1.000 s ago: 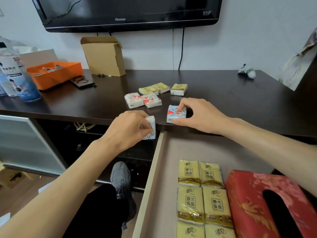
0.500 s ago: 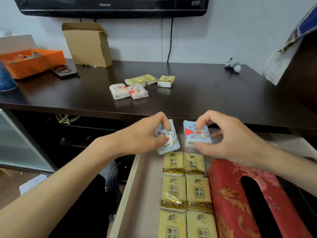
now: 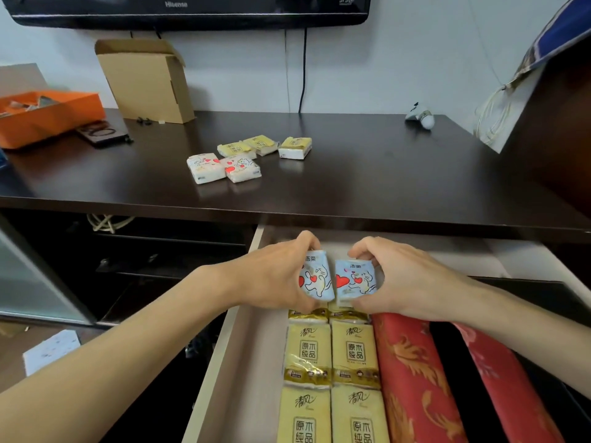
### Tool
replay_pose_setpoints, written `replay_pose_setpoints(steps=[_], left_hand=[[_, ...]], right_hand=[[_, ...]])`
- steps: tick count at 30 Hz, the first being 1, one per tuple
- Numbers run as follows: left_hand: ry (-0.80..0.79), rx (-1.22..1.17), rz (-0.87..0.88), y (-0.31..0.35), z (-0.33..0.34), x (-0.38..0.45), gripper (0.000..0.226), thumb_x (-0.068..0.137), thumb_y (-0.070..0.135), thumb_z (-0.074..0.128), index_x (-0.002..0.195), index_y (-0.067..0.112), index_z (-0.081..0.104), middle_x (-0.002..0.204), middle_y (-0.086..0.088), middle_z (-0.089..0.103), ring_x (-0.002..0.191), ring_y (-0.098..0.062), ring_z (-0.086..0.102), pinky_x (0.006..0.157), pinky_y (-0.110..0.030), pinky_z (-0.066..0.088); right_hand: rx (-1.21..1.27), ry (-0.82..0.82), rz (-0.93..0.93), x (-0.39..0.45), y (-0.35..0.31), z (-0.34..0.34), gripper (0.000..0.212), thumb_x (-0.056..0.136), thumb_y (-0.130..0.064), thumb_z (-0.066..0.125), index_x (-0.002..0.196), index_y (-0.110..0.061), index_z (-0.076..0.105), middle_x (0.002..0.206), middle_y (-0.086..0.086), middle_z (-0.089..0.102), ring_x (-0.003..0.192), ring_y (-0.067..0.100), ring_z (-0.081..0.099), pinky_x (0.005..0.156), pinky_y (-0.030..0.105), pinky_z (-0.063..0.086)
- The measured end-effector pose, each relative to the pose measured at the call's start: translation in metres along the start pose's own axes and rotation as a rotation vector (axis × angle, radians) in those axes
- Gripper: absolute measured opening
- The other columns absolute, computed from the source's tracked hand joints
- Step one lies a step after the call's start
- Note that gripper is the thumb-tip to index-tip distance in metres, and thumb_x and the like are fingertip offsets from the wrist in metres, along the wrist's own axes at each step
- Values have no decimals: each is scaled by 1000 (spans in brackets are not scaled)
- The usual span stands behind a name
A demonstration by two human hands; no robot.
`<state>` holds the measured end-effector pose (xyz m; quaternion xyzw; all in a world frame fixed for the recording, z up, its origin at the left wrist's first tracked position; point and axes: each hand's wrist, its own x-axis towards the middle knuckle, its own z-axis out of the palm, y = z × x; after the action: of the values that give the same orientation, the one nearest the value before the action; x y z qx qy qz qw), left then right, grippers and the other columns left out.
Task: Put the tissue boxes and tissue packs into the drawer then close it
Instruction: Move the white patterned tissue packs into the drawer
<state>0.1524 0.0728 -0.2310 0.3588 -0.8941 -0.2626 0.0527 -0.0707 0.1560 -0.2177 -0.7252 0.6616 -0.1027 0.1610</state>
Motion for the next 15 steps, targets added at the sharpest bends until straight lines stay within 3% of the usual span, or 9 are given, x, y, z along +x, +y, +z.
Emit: replay_pose_setpoints(steps=[4,9,15], left_hand=[[-18,116,36,-5,2,3,65,67,50,84,119,38,47,111,18,40,106,-7,47,77,-16,50],[-30,140,63,-9,6,10,68,69,52,82,127,36,51,107,20,36,106,-8,41,76,-12,43],[-13,190,66,-12,14,12,79,66,54,82,134,33,47,109,17,38,104,-7,46,81,-15,50]], right_hand=[[-17,-47,58,6,0,3,87,66,-53,80,143,-31,48,121,-15,54,105,10,57,84,33,53],[27,-110,89,13,3,8,68,63,-51,84,124,-34,59,106,-15,54,91,4,59,69,29,52],[95,-152,104,18,2,12,80,59,-46,88,131,-33,56,120,-11,60,103,9,62,86,37,59]])
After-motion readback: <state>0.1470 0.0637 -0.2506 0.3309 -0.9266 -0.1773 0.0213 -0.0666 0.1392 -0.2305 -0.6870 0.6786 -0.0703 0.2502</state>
